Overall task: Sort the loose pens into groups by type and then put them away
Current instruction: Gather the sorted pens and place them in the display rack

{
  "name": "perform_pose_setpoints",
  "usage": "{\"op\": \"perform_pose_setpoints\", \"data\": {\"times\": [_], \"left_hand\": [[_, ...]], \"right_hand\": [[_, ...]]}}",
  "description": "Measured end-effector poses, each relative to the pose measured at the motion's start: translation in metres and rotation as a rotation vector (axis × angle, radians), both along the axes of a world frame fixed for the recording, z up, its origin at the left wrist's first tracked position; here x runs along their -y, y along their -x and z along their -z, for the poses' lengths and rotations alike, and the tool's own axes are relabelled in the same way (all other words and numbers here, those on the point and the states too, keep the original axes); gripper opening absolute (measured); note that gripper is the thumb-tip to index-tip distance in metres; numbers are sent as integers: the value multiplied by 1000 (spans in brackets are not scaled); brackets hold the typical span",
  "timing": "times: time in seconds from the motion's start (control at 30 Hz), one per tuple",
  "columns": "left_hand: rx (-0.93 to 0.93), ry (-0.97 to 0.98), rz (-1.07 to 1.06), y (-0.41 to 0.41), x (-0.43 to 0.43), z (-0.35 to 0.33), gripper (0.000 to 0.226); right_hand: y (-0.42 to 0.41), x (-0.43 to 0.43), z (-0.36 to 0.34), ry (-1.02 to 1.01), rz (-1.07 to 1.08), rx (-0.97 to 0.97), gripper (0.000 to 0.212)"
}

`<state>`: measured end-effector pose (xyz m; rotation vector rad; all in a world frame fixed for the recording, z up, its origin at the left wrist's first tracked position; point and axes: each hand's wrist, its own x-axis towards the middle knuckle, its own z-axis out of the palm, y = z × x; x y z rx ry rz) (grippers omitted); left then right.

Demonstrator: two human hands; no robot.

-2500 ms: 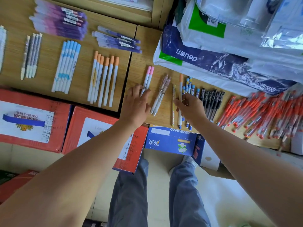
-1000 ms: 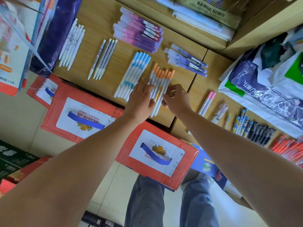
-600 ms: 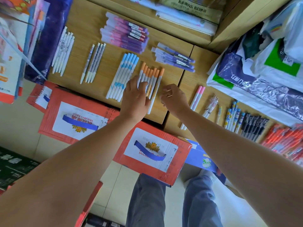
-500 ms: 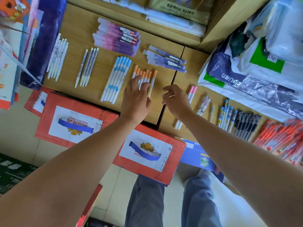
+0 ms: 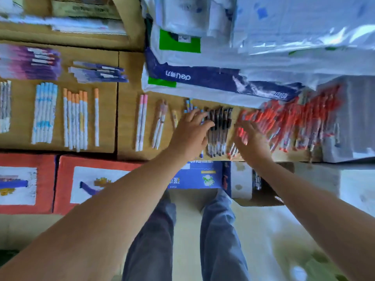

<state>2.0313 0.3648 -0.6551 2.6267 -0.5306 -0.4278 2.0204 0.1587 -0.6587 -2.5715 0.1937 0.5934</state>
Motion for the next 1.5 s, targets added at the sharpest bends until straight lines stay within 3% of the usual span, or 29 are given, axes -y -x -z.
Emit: {"op": "perform_pose_setpoints", "data": {"times": [0.1,0.27,0.4,0.5,0.7,0.93,1.1,1.17,1.27,1.4,1.5], "left_hand": [[-158,-88,98,8,50,6,52],[-177,-232,94,13,104,13,60],[-209,-223,14,11,131,17,60],[-287,-117,-83,10,150,19,62],[-327,-89,-155,6,180,25,68],[-304,-129,-143,11,192,24,68],[-174,-238,-98,10,194,20,66],[-160,-240,-68,8,199,19,66],[-138,-228,-14,8,205,20,66],[-101,-200,78,8,208,21,68],[-63,-143,207,9,215,24,65]], "right_hand": [[17,53,6,130,-128,-57,54],[34,95,23,133,-319,-143,66],[34,113,21,31,-283,-42,59],[33,129,19,68,-199,55,56],[28,158,28,116,-143,-88,64],[28,174,25,-64,-86,57,57],[25,192,20,62,104,147,50],[26,192,21,92,84,131,52],[26,189,26,85,52,146,55],[23,191,28,40,185,198,48],[28,192,33,2,113,173,48]]}}
